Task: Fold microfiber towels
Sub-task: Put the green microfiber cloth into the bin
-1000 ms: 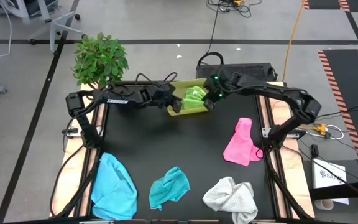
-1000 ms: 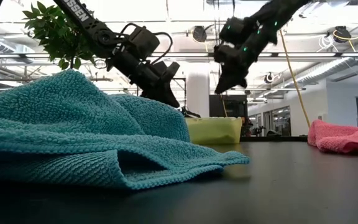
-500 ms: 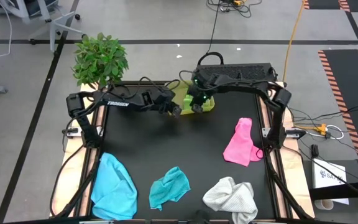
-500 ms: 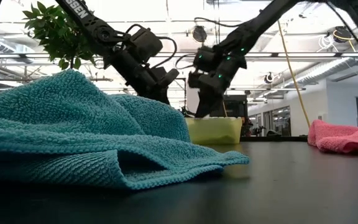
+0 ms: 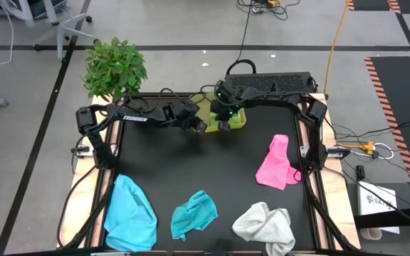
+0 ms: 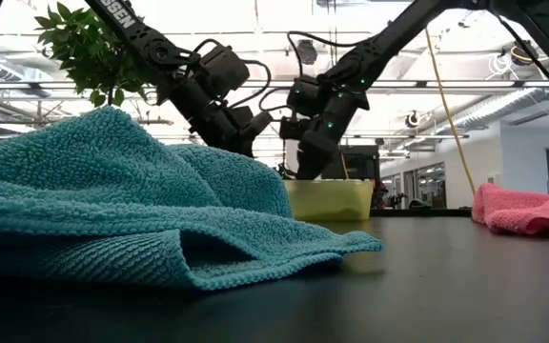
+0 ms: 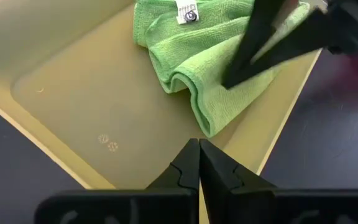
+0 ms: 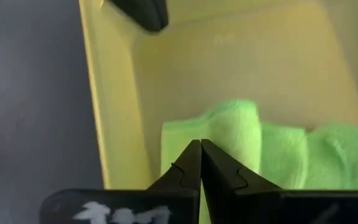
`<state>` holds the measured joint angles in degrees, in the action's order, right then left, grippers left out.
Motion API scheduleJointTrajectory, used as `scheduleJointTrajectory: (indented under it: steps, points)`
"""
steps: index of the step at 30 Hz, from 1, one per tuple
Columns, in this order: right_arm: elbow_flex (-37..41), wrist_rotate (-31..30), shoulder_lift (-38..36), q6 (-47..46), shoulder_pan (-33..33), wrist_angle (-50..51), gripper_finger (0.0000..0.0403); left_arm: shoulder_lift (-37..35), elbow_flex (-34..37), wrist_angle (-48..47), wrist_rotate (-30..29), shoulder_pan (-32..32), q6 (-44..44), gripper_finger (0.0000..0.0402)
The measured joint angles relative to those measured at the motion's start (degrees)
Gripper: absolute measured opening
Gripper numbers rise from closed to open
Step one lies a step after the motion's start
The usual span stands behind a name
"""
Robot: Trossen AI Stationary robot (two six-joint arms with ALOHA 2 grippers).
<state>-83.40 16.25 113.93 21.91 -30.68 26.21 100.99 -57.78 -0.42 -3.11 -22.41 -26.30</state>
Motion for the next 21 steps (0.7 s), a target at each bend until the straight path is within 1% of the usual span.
scheduleJointTrajectory:
  steps: [3, 6, 10, 13, 18, 21]
  points:
    - [0.0, -0.34, 0.07, 0.26, -0.02, -2.64, 0.0, 0.0, 0.0, -0.02, 0.0, 0.02, -0.4, 0.0004]
    - [-0.02, -2.98, 0.02, 1.65, -0.04, -4.16, 0.0, 0.0, 0.0, -0.38, -0.02, 0.02, -1.19, 0.0008]
    - [-0.01, -0.91, 0.02, 1.78, -0.39, -2.25, 0.0, 0.0, 0.0, -0.8, -0.02, 0.02, -1.2, 0.0003]
    - [0.31, -0.79, 0.28, 4.5, 0.01, 1.03, 0.0, 0.0, 0.0, -0.77, -0.02, 0.02, -1.21, 0.0009]
    - [0.96, -0.51, 2.54, 5.5, 0.17, 1.45, 0.0, 0.0, 0.0, -1.15, -0.02, 0.02, -1.21, 0.0003]
    - [0.8, -0.06, 3.73, 5.57, 0.11, 0.57, 0.0, 0.0, 0.0, -1.21, -0.07, 0.0, -1.21, 0.0007]
